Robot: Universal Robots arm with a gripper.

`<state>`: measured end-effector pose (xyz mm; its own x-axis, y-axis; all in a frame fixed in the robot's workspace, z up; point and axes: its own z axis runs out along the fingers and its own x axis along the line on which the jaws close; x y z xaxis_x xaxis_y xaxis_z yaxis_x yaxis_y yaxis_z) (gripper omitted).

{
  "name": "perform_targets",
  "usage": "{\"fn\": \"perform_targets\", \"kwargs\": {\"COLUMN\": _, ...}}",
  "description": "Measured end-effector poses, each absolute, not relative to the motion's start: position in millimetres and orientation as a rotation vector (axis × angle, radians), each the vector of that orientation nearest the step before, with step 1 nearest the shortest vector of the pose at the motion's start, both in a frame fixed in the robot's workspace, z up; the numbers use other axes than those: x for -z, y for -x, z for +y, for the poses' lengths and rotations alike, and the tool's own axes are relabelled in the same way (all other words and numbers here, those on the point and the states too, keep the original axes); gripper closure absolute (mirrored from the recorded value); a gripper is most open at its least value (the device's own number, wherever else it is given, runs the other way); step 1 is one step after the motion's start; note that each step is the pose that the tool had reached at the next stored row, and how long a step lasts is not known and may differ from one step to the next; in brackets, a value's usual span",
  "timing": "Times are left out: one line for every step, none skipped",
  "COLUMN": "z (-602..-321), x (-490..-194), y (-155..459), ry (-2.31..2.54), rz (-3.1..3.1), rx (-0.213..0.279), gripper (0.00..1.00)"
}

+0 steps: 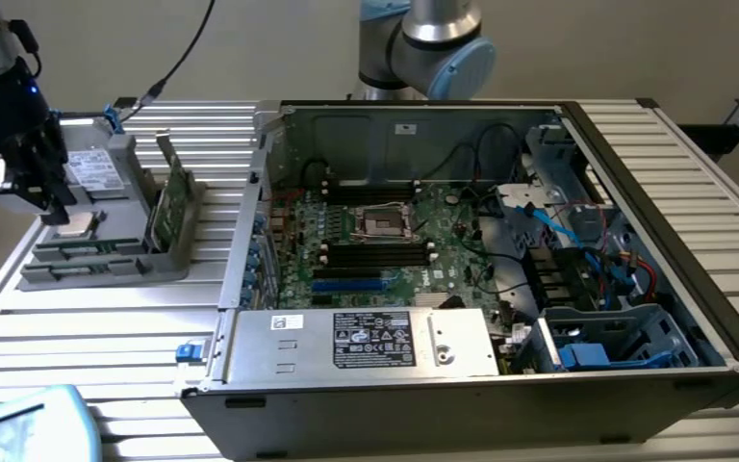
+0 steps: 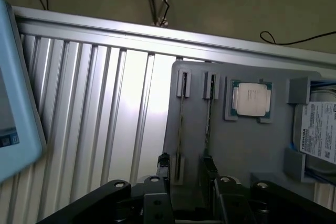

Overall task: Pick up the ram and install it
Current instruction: 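Pick up the ram and move it above insertion slot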

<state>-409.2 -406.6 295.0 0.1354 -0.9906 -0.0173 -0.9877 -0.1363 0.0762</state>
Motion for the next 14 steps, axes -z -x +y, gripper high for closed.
{"fn": "perform_targets", "kwargs": {"z": -406.5, "x": -293.2, "y": 409.0, "ry": -2.332, "rz": -2.033, "rx": 0.098, "gripper": 0.63}}
{"fn": "perform_targets", "kwargs": {"z": -406.5, "x": -291.5, "y": 408.9, "ry": -2.332, "rz": -2.033, "rx": 0.098, "gripper": 0.63}}
{"fn": "perform_targets", "kwargs": {"z": -406.6, "x": -289.6, "y": 408.9, "ry": -2.332, "rz": -2.033, "rx": 0.098, "gripper": 0.63}}
{"fn": "perform_targets", "kwargs": {"z": -406.6, "x": -288.0, "y": 408.9, "ry": -2.332, "rz": -2.032, "rx": 0.098, "gripper": 0.63}}
{"fn": "perform_targets", "kwargs": {"z": -406.6, "x": -286.0, "y": 408.9, "ry": -2.332, "rz": -2.032, "rx": 0.098, "gripper": 0.63}}
{"fn": "perform_targets", "kwargs": {"z": -406.6, "x": -284.3, "y": 408.9, "ry": -2.332, "rz": -2.032, "rx": 0.098, "gripper": 0.63}}
{"fn": "perform_targets", "kwargs": {"z": -406.6, "x": -282.5, "y": 408.8, "ry": -2.333, "rz": -2.032, "rx": 0.098, "gripper": 0.63}}
{"fn": "perform_targets", "kwargs": {"z": -406.6, "x": -280.6, "y": 408.8, "ry": -2.333, "rz": -2.032, "rx": 0.098, "gripper": 0.63}}
{"fn": "perform_targets", "kwargs": {"z": -406.6, "x": -278.9, "y": 408.9, "ry": -2.332, "rz": -2.032, "rx": 0.098, "gripper": 0.63}}
{"fn": "perform_targets", "kwargs": {"z": -406.6, "x": -277.1, "y": 408.8, "ry": -2.332, "rz": -2.032, "rx": 0.098, "gripper": 0.63}}
{"fn": "perform_targets", "kwargs": {"z": -406.6, "x": -275.1, "y": 408.8, "ry": -2.333, "rz": -2.032, "rx": 0.098, "gripper": 0.63}}
{"fn": "perform_targets", "kwargs": {"z": -406.6, "x": -273.4, "y": 408.8, "ry": -2.332, "rz": -2.032, "rx": 0.098, "gripper": 0.63}}
{"fn": "perform_targets", "kwargs": {"z": -406.6, "x": -271.5, "y": 408.8, "ry": -2.333, "rz": -2.032, "rx": 0.098, "gripper": 0.63}}
{"fn": "perform_targets", "kwargs": {"z": -406.6, "x": -269.7, "y": 408.8, "ry": -2.333, "rz": -2.032, "rx": 0.098, "gripper": 0.63}}
